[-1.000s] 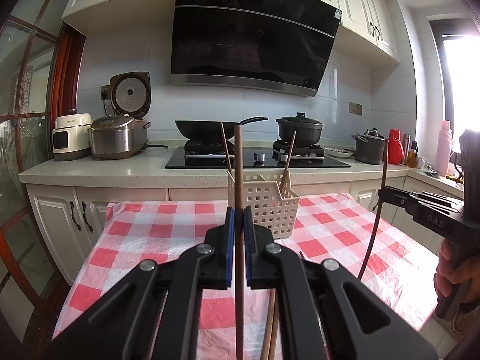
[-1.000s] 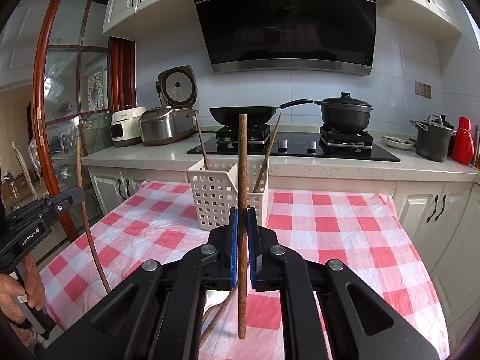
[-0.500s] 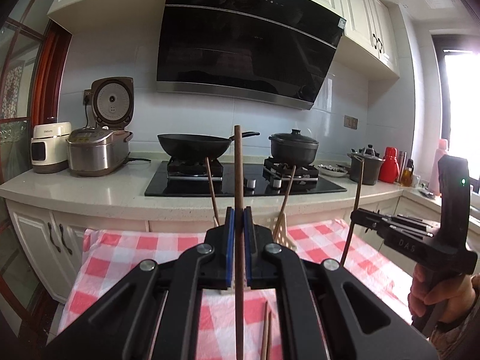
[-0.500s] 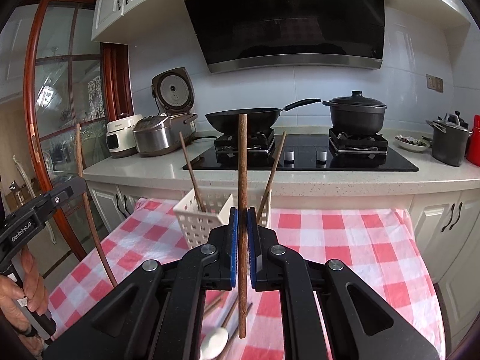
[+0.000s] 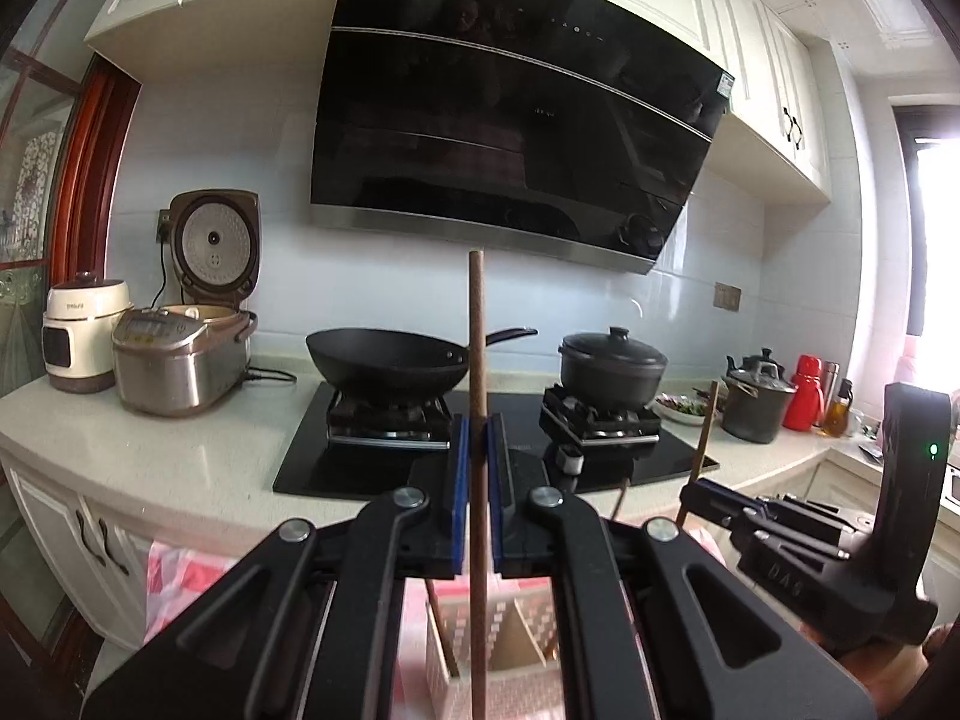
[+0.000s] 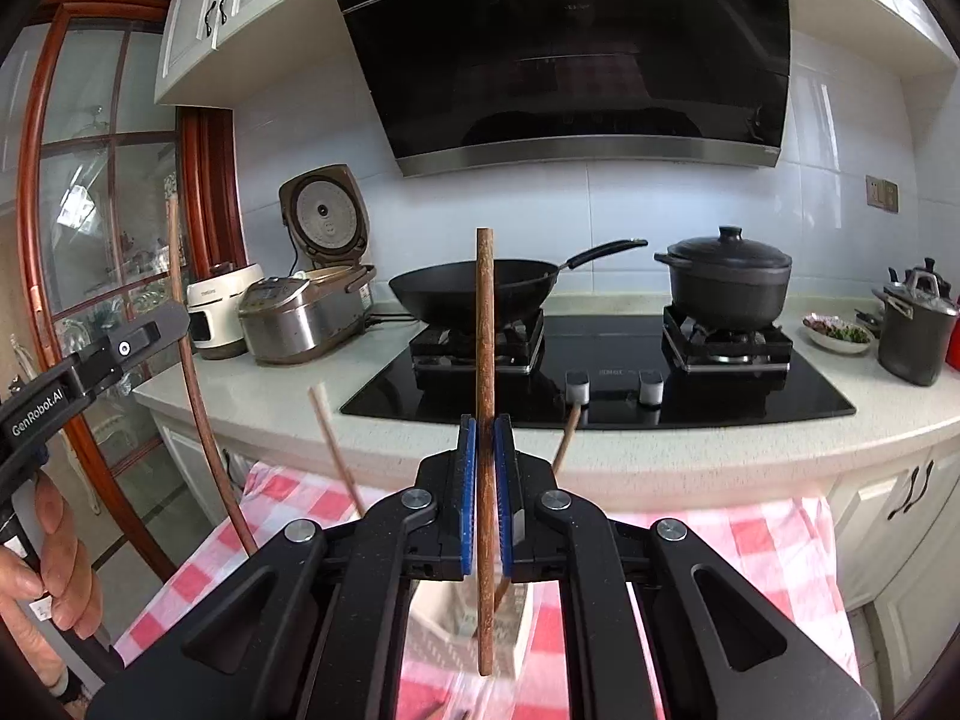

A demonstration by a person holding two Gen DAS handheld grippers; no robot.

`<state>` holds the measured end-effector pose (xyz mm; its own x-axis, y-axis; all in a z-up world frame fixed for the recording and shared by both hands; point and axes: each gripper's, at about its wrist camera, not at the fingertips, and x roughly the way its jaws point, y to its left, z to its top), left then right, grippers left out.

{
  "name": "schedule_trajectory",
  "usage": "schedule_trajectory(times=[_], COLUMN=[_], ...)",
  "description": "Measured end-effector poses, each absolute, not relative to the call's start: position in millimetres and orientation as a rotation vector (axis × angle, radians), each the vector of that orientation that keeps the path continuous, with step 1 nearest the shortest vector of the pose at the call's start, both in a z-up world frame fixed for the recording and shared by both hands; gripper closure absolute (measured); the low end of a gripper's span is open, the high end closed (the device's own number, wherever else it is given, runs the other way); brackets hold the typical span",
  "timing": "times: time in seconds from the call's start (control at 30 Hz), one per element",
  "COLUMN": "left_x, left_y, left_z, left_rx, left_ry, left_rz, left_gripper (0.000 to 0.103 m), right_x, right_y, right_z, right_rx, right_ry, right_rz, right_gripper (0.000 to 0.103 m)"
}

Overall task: Organize utensils
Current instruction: 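Lower both held chopsticks into the white basket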

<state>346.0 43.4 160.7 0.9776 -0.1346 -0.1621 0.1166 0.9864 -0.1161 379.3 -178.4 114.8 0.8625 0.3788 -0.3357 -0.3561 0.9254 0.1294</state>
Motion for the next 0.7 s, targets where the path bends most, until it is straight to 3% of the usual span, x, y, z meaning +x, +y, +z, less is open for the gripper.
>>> schedule_trajectory(times=[0.27, 0.7], left_x=[383, 417], left_y=[37, 29], left_z=[157, 65], left_rx=[-0.115, -0.12], left_ry=[0.127, 0.306], left_rz=[-0.067, -0.08], left_gripper=[0.097, 0.097], right_x=[414, 433], right_y=[-166, -142], right_z=[108, 46], right_rx=[0.078, 0.022], right_ry=[0.371, 0.536], right_rz=[0.396, 0.44], right_gripper=[0.096, 0.096])
